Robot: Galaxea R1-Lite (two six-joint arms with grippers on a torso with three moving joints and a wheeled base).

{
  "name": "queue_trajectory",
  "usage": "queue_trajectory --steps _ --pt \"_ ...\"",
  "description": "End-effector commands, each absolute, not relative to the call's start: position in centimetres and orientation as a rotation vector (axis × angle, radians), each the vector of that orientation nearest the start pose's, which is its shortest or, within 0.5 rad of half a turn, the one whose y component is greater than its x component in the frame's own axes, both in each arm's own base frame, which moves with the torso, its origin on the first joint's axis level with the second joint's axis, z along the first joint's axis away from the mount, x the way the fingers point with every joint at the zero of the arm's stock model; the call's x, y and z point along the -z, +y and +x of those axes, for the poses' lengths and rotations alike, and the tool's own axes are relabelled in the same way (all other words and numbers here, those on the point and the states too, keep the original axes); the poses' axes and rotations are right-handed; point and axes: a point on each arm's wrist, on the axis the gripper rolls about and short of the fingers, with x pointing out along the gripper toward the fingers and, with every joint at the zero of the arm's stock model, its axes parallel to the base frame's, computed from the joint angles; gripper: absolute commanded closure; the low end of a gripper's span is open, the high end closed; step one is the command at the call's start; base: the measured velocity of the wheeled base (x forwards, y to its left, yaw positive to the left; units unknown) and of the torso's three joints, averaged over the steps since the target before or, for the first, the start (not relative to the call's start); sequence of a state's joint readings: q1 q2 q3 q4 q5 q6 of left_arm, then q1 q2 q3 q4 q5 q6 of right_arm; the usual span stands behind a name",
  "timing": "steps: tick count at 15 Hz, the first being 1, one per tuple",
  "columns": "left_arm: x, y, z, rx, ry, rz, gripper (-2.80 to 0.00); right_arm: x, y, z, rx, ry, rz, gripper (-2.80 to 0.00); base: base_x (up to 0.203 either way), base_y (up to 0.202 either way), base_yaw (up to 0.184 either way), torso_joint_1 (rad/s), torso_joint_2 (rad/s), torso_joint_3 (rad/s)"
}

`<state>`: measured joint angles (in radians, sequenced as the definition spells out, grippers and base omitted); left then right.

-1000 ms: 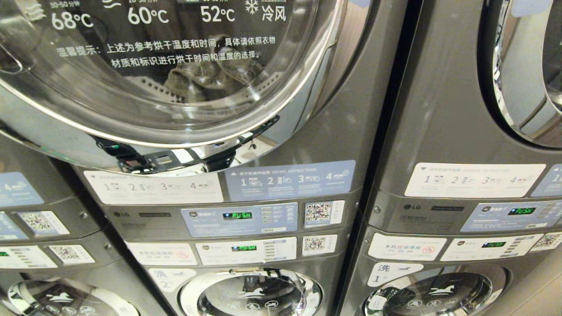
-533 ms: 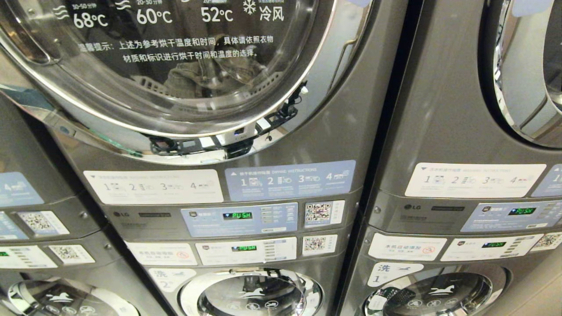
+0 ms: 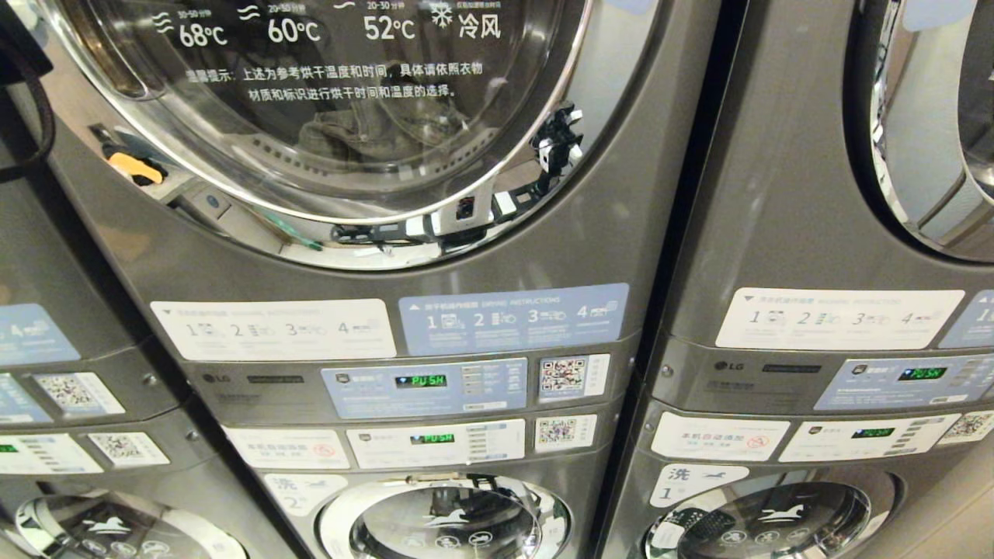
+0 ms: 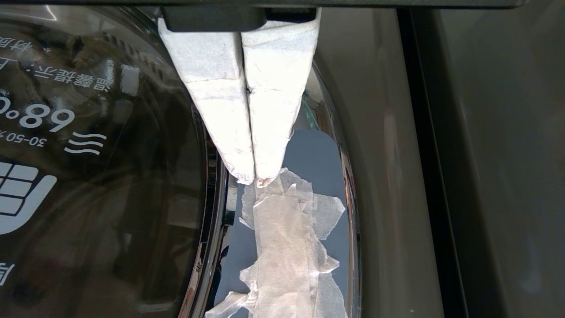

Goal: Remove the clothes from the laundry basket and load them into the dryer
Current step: Close the dryer

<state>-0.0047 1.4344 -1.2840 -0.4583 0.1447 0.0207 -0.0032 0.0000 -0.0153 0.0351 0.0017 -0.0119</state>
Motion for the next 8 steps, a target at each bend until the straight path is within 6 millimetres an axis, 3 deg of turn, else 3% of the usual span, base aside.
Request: queue_trajectory --steps 1,8 --pt "-36.5 0.2 25.8 -0.144 -0.261 -0.001 0.0 -7.6 0.0 -2.4 0.001 0.021 -0.012 0.0 0.0 0.0 0.0 0.0 0.0 0.0" --pt "-35.1 0.3 28.2 -0.147 -0.239 0.001 0.0 -7.6 0.0 -2.4 0.001 0.021 -0.012 0.0 0.0 0.0 0.0 0.0 0.0 0.0"
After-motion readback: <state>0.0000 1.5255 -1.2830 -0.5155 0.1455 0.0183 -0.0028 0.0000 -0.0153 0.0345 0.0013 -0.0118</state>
